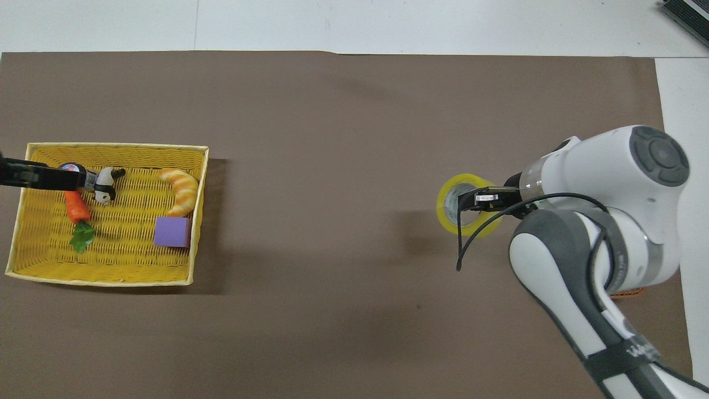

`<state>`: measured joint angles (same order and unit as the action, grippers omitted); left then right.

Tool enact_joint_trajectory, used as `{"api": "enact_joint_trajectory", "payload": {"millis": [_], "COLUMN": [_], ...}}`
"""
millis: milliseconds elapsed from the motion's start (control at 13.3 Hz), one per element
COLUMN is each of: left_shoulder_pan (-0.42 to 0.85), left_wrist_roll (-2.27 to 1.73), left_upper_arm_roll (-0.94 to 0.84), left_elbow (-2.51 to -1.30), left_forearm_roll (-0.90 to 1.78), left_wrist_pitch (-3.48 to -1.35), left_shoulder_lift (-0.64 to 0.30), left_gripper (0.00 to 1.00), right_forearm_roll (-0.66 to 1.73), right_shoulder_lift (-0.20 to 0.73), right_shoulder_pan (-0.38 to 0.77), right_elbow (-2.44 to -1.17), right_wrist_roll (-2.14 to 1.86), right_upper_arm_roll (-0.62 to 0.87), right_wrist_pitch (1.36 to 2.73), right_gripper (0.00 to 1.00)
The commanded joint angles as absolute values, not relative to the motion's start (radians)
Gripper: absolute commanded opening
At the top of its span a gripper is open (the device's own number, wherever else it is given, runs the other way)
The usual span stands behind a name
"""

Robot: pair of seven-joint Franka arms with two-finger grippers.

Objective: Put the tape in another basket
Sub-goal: 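Carry the tape with the right gripper over the wicker basket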

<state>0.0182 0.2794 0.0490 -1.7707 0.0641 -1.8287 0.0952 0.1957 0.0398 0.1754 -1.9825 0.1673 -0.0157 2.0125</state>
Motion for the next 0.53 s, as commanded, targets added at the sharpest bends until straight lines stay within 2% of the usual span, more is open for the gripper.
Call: {"api": "enact_joint_trajectory", "payload": {"millis": [0,150,450], "left_shoulder_pan": [-0.009,-0.009,-0.009], "left_wrist_roll": [0.282,0.293,0.298], "left_upper_arm_roll": [0.034,0.031,0.034], "left_elbow": [-1.6,-1.554,-1.549], "left_forearm_roll": [0.023,-0.038,-0.02], "left_wrist_pitch": [-1.662,-1.599,-1.565], "left_shoulder_lift": [0.061,0.06,0.061], "left_gripper": [1.0,1.0,1.0], "right_forearm_roll": [0.163,0.161,0.152], "right_shoulder_lift": [0.06,0.06,0.045], "right_shoulder_pan": [0.094,0.045,-0.023], "right_elbow": [-1.91,-1.898,-1.942], "right_wrist_roll": [0.111,0.065,0.008], "right_upper_arm_roll": [-0.009,-0.011,-0.014], "right_wrist_pitch": [1.942,1.919,1.914], "right_gripper": [0.0,0.0,0.0]}}
